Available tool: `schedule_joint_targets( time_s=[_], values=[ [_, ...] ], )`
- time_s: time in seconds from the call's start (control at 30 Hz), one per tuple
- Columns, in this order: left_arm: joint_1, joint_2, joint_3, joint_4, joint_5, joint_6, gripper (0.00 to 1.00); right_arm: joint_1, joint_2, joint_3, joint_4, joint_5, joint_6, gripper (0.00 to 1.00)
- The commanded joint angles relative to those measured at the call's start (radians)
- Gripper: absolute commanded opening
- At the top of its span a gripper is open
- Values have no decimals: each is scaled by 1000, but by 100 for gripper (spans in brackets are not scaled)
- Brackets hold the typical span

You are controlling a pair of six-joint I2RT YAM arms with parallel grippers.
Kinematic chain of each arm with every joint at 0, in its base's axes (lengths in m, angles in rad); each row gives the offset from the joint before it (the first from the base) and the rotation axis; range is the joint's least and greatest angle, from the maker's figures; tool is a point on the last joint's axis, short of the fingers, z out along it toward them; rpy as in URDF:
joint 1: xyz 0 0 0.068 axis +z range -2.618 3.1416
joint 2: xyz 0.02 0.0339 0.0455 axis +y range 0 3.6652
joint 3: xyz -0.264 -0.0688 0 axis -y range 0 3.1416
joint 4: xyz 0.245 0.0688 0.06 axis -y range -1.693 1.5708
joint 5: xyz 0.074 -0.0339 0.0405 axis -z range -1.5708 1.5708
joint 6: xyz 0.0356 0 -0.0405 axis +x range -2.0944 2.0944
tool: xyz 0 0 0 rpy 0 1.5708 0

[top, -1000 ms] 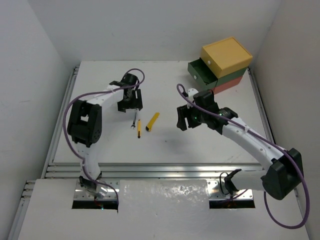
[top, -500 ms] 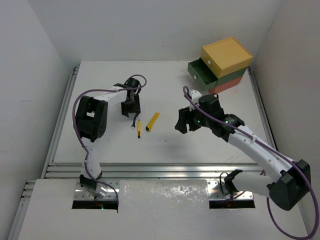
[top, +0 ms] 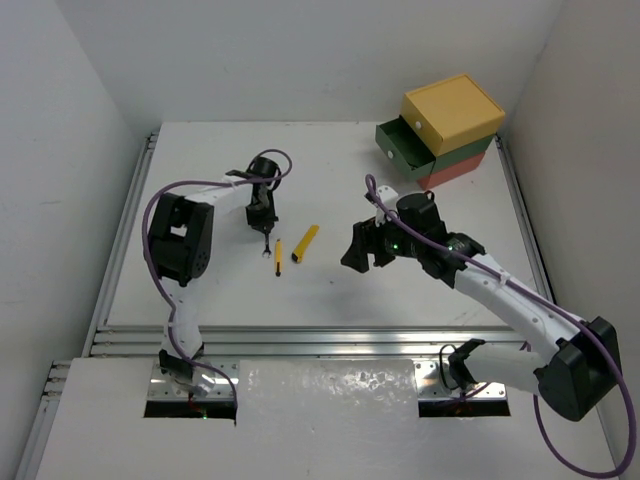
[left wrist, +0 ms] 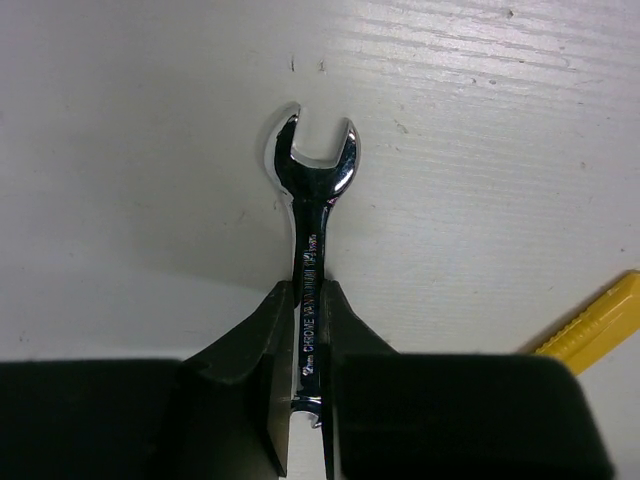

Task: Sort the tools into containers

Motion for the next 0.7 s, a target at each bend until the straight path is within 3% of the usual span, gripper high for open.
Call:
schedule_joint_targets(
  time_s=[0.0, 0.13, 0.37, 0.5, 0.67],
  values=[
    [13, -1, -48, 1, -12, -30, 0, 4, -21, -35, 144, -121, 35, 75],
    [15, -125, -94, 25, -62, -70, 0, 4, -2, -124, 299, -230, 106, 99],
    [9, -486, -370, 229, 53, -142, 0, 9, 159, -168, 643, -317, 239, 99],
    [-10, -642, -441, 257, 159, -159, 0, 79, 271, -101, 738, -262, 269, 99],
    [-48, -811, -505, 304, 285, -222, 0, 142, 430, 17, 787, -202, 298, 89]
  ],
)
